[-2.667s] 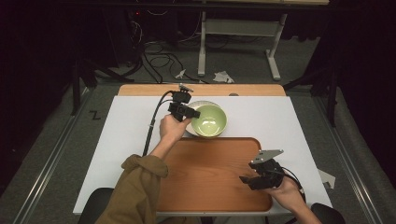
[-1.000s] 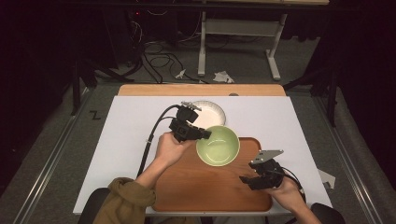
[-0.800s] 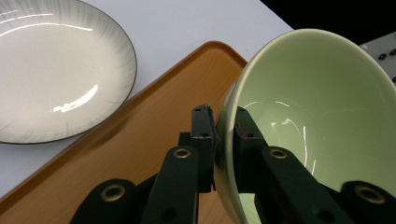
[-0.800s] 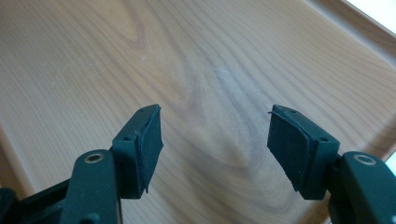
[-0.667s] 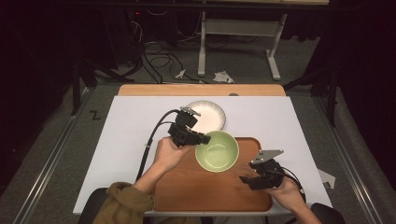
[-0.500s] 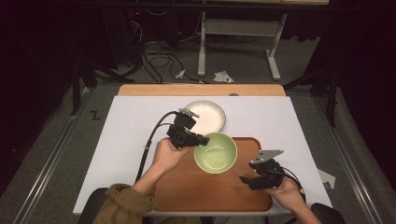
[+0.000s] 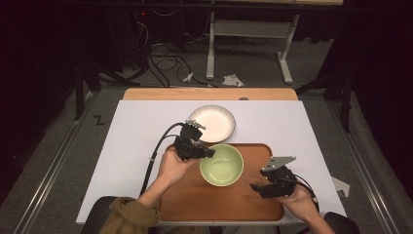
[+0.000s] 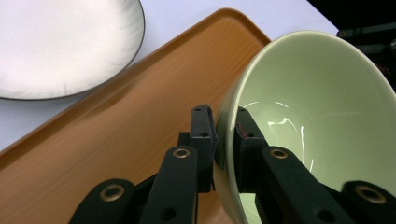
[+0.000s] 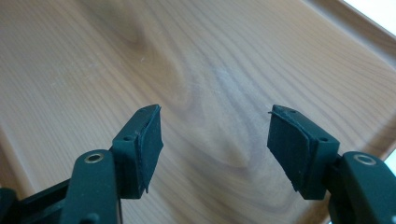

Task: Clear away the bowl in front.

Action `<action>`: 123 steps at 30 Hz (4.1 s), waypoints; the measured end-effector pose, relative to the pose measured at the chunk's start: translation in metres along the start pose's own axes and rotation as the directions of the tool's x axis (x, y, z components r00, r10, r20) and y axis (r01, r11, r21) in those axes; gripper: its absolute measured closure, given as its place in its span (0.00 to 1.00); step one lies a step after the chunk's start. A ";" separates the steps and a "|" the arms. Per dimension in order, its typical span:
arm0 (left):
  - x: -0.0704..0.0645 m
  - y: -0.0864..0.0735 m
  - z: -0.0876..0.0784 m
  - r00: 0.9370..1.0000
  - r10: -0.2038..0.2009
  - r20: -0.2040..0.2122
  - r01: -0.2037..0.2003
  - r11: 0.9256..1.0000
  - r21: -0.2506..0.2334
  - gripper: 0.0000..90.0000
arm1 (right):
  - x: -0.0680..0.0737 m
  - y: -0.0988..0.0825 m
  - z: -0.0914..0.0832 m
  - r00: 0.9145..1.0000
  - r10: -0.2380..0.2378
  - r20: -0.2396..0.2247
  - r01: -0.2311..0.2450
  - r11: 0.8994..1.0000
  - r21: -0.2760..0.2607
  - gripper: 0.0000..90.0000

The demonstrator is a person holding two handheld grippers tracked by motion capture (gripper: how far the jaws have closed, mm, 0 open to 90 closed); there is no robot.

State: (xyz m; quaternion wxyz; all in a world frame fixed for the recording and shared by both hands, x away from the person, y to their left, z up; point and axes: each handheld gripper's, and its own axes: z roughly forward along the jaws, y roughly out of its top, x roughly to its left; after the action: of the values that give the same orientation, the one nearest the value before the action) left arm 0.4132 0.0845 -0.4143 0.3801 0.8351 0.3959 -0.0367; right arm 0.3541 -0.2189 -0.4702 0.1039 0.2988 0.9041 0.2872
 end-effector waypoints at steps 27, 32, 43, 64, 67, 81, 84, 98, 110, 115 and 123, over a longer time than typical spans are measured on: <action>0.017 -0.017 0.034 0.998 -0.046 -0.047 0.049 0.997 0.064 0.90 | 0.000 0.000 0.000 1.000 0.000 0.001 0.000 1.000 0.000 0.40; 0.018 -0.018 0.037 0.998 -0.049 -0.049 0.052 0.996 0.067 0.90 | 0.000 0.000 0.000 1.000 -0.001 0.002 0.001 1.000 0.000 0.40; 0.021 -0.020 0.043 0.997 -0.064 -0.048 0.067 0.996 0.067 0.90 | 0.000 0.000 0.000 1.000 -0.002 0.004 0.002 1.000 0.003 0.40; 0.023 -0.020 0.049 0.996 -0.080 -0.040 0.083 0.994 0.067 0.90 | 0.001 0.000 0.001 1.000 -0.009 0.005 0.009 1.000 0.004 0.39; 0.023 -0.020 0.050 0.996 -0.082 -0.040 0.084 0.994 0.067 0.90 | 0.001 0.000 0.001 1.000 -0.013 0.005 0.013 1.000 0.006 0.39; 0.026 -0.020 0.052 0.994 -0.099 -0.037 0.102 0.993 0.066 0.90 | 0.001 0.000 0.001 1.000 -0.008 0.005 0.008 1.000 0.007 0.39; 0.026 -0.020 0.052 0.994 -0.101 -0.038 0.103 0.992 0.066 0.89 | 0.001 0.000 0.001 1.000 -0.008 0.004 0.008 1.000 0.007 0.39; 0.026 -0.022 0.053 0.994 -0.098 -0.037 0.100 0.993 0.056 0.89 | 0.001 0.000 0.002 1.000 -0.004 0.003 0.004 1.000 0.010 0.39; 0.022 -0.022 0.054 0.996 -0.078 -0.045 0.080 0.995 0.056 0.79 | 0.001 0.000 0.002 1.000 -0.003 0.005 0.003 1.000 0.011 0.39; 0.021 -0.022 0.052 0.996 -0.072 -0.051 0.074 0.996 0.047 0.68 | 0.001 0.000 0.002 1.000 -0.001 0.005 0.001 1.000 0.011 0.39; 0.020 -0.021 0.044 0.996 -0.068 -0.051 0.069 0.997 0.018 0.57 | 0.001 0.000 0.002 1.000 -0.009 0.004 0.009 1.000 0.013 0.39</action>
State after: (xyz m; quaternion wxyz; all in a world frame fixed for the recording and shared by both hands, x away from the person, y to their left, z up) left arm 0.4228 0.0767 -0.4656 0.3605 0.8254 0.4334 -0.0324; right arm 0.3540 -0.2176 -0.4715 0.1050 0.2958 0.9071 0.2804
